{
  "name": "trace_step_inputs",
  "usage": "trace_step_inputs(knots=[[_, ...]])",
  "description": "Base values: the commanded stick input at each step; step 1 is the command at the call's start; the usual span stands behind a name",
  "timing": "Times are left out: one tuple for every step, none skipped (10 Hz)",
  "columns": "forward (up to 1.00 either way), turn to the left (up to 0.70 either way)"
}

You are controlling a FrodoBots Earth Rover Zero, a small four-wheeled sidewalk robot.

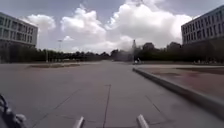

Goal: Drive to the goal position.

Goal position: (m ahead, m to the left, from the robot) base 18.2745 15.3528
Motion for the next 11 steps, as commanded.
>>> trace_step_inputs(knots=[[0.70,0.00],[0.70,0.00],[0.70,0.00],[0.70,0.00],[0.70,0.00],[0.70,0.00],[0.70,0.00],[0.70,0.00],[0.70,0.00],[0.70,0.00],[0.70,0.00]])
